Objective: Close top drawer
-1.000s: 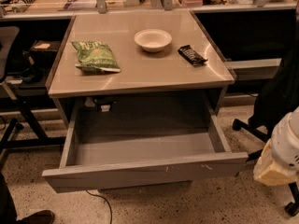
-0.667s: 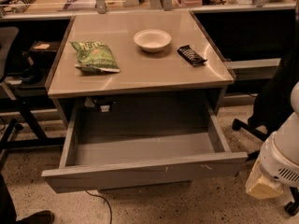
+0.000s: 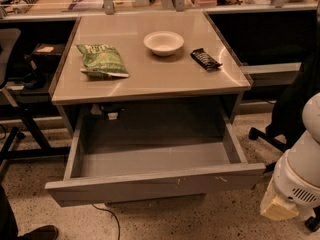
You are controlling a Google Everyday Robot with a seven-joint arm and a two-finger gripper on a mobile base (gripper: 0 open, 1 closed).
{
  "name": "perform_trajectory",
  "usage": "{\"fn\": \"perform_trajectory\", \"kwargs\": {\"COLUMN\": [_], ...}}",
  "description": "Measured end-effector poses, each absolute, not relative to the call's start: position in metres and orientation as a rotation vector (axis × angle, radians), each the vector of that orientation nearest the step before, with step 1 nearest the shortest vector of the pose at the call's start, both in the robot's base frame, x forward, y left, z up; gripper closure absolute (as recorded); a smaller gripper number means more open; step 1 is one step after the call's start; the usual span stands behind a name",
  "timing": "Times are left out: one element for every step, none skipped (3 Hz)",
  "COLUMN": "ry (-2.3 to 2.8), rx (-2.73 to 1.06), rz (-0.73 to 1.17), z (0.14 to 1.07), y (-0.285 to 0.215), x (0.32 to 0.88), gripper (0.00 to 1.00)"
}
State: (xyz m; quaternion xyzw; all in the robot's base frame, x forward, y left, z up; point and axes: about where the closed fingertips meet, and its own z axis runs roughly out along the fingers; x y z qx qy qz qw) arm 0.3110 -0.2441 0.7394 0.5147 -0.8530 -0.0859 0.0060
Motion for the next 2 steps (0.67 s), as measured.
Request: {"fn": "perform_trajectory", "kwargs": {"ry": [-2.651, -2.657], "rx": [1.562, 1.551], "rz": [-0.290, -0.320], "z": [0.691, 0.659], "y": [-0.236, -0.225], "x": [0.314, 0.337], "gripper": [1.00, 1.00]}}
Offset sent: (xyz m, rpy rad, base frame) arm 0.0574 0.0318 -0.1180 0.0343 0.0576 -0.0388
